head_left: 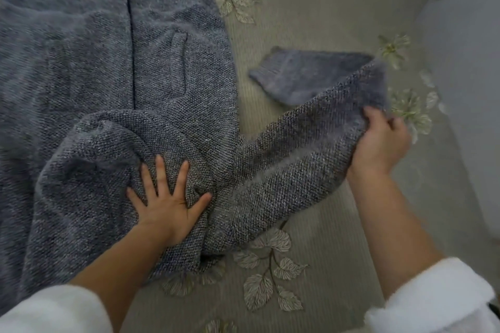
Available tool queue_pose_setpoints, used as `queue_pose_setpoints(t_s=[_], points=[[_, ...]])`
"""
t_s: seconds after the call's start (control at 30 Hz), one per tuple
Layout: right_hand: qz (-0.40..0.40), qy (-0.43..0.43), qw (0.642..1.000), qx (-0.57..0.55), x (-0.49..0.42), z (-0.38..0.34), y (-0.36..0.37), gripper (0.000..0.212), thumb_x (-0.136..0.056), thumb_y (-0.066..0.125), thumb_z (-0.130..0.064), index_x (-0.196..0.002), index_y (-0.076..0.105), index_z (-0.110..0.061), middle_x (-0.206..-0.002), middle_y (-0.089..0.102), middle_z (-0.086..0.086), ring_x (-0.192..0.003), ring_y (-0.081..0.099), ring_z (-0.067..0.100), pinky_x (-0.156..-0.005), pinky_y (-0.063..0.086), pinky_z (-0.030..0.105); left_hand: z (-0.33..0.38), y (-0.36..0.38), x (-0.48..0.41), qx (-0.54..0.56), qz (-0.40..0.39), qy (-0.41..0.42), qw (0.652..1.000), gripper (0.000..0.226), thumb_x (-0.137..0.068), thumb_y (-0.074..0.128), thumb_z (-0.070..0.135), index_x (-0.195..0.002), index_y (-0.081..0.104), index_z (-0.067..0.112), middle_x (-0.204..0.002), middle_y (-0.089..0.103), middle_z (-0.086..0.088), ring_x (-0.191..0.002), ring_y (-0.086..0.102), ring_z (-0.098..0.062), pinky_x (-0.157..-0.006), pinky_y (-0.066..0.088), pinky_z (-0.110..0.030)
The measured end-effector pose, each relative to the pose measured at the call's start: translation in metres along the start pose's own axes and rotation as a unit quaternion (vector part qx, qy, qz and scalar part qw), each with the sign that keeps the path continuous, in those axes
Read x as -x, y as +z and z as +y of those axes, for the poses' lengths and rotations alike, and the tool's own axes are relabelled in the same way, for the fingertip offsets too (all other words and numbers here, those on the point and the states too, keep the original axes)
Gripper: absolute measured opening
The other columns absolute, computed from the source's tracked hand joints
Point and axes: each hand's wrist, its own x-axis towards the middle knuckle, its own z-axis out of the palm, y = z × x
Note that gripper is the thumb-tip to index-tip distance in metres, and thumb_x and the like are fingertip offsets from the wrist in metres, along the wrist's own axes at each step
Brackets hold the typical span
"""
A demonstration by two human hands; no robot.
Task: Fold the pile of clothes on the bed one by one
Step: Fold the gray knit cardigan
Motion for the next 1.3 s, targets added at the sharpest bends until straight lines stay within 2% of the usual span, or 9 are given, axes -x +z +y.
queue_pose_setpoints(t_s=[0.1, 0.3, 0.53, 0.73, 0.93, 1.03, 1.13, 1.23, 1.3], points=[[0.044, -0.028, 0.997, 0.050, 0.022, 0.018, -0.043, 0.020, -0.079, 0.064, -0.009, -0.072, 0.054, -0.024, -0.075, 0.057, -0.008, -0.062, 0.052, -0.007, -0.056, 0.042, 0.013, 0.001, -0.001, 0.001, -0.004, -0.006, 0.003, 1.000, 0.084, -0.060, -0.008, 0.091, -0.116, -0.053, 0.047, -0.122, -0.067, 0.001, -0.105, -0.063, -0.028, -0.105, -0.015, -0.065], [-0.039, 0.379, 0.910, -0.161, 0.021, 0.054, -0.072, 0.028, -0.090, 0.051, -0.043, -0.101, 0.064, -0.020, -0.087, 0.062, 0.001, -0.091, 0.060, 0.024, -0.081, 0.050, 0.033, 0.003, -0.002, -0.001, -0.009, -0.002, 0.001, 1.000, 0.084, -0.057, -0.011, 0.092, -0.114, -0.054, 0.047, -0.120, -0.067, 0.001, -0.104, -0.063, -0.028, -0.105, -0.016, -0.065], [-0.144, 0.416, 0.886, -0.149, 0.024, 0.039, -0.071, 0.043, -0.096, 0.039, -0.042, -0.107, 0.069, -0.013, -0.103, 0.072, 0.016, -0.087, 0.071, 0.035, -0.065, 0.059, 0.050, 0.003, 0.002, -0.001, -0.003, 0.007, 0.003, 1.000, 0.086, -0.058, -0.010, 0.092, -0.115, -0.054, 0.046, -0.123, -0.066, -0.001, -0.108, -0.060, -0.030, -0.104, -0.016, -0.066], [-0.023, 0.264, 0.947, -0.183, 0.028, -0.009, -0.058, 0.045, -0.061, 0.055, -0.023, -0.103, 0.068, -0.014, -0.101, 0.073, 0.006, -0.085, 0.072, 0.021, -0.069, 0.058, 0.031, 0.000, 0.005, -0.002, 0.026, 0.018, 0.034, 0.999, 0.084, -0.062, -0.006, 0.091, -0.118, -0.051, 0.046, -0.124, -0.065, -0.001, -0.107, -0.063, -0.028, -0.102, -0.022, -0.065], [0.077, -0.107, 0.988, 0.085, 0.091, -0.055, 0.051, 0.044, -0.086, 0.057, -0.015, -0.127, 0.046, -0.005, -0.124, 0.057, 0.006, -0.114, 0.057, 0.017, -0.098, 0.043, 0.024, -0.013, -0.012, 0.000, 0.123, -0.055, 0.094, 0.986, 0.089, -0.057, -0.002, 0.095, -0.130, -0.033, 0.055, -0.128, -0.062, 0.011, -0.121, -0.054, -0.024, -0.104, -0.021, -0.061], [-0.029, -0.302, 0.901, 0.309, 0.145, -0.057, 0.115, 0.053, -0.083, 0.056, -0.017, -0.133, 0.043, -0.006, -0.128, 0.052, 0.017, -0.113, 0.053, 0.032, -0.091, 0.035, 0.030, -0.037, -0.052, 0.005, 0.365, -0.113, 0.081, 0.921, 0.103, -0.055, 0.008, 0.099, -0.141, 0.033, 0.048, -0.160, -0.001, 0.010, -0.145, 0.002, -0.018, -0.113, 0.005, -0.051], [-0.319, -0.336, 0.745, 0.479, 0.191, -0.029, 0.164, 0.073, -0.087, 0.053, -0.016, -0.151, 0.019, -0.024, -0.150, 0.023, 0.018, -0.120, 0.044, 0.042, -0.095, 0.039, 0.042, -0.073, -0.096, 0.012, 0.594, -0.083, 0.036, 0.799, 0.072, -0.084, 0.017, 0.077, -0.104, 0.067, 0.029, -0.112, 0.070, 0.005, -0.104, 0.062, -0.010, -0.090, 0.044, -0.033], [-0.504, -0.292, 0.560, 0.590, 0.213, 0.025, 0.170, 0.070, -0.096, 0.045, -0.027, -0.152, 0.004, -0.034, -0.159, 0.009, 0.006, -0.133, 0.030, 0.038, -0.102, 0.034, 0.052, -0.107, -0.129, 0.013, 0.657, 0.032, -0.015, 0.753, 0.049, -0.100, 0.031, 0.039, -0.083, 0.066, 0.010, -0.070, 0.074, -0.001, -0.056, 0.068, -0.012, -0.050, 0.050, -0.018], [-0.527, -0.293, 0.560, 0.569, 0.215, 0.057, 0.154, 0.071, -0.098, 0.039, -0.034, -0.152, -0.007, -0.030, -0.157, 0.019, 0.003, -0.138, 0.024, 0.032, -0.107, 0.026, 0.053, -0.120, -0.143, 0.011, 0.653, 0.130, -0.008, 0.746, 0.037, -0.098, 0.039, 0.024, -0.076, 0.064, 0.008, -0.060, 0.070, 0.000, -0.046, 0.063, -0.010, -0.042, 0.046, -0.015]])
